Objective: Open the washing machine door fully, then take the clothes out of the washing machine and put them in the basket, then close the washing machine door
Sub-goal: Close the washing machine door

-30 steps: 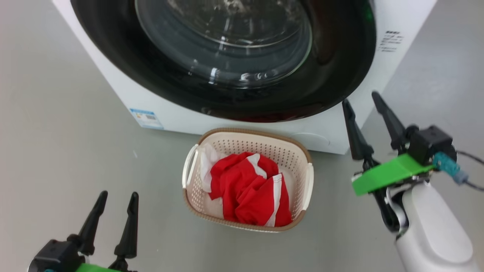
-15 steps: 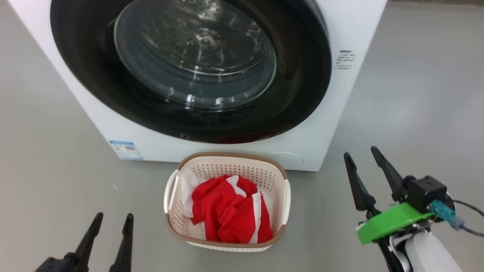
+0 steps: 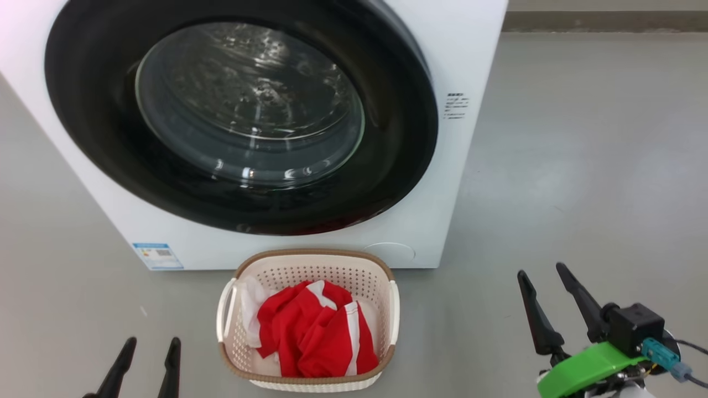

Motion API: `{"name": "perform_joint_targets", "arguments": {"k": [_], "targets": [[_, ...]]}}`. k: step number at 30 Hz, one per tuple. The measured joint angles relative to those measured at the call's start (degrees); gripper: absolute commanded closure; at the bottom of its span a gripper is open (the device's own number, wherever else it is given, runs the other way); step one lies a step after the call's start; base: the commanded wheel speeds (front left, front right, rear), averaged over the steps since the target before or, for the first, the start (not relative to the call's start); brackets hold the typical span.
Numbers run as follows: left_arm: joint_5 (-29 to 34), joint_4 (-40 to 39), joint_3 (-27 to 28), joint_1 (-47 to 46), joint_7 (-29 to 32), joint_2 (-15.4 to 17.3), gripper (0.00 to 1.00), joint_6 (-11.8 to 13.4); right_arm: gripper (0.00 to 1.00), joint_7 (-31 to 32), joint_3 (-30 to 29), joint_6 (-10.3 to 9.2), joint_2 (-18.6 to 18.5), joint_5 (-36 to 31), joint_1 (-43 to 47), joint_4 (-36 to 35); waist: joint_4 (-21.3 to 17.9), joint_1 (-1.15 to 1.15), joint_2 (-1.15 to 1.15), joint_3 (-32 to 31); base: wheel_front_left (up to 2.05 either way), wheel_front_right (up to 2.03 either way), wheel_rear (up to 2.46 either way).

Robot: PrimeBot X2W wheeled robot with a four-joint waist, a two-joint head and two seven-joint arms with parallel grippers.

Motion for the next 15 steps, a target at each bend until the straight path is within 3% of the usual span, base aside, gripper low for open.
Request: {"name": "perform_joint_targets", "arguments": {"k": [15], "targets": [[0.12, 0.49, 1.87, 1.38, 0.00, 0.07, 0.00, 0.00, 0.00, 0.24, -3.30, 0.00, 0.18, -0.04, 4.49, -1.54, -4.84, 0.00, 0.00, -1.16, 0.00, 0.00, 0.00]]}}
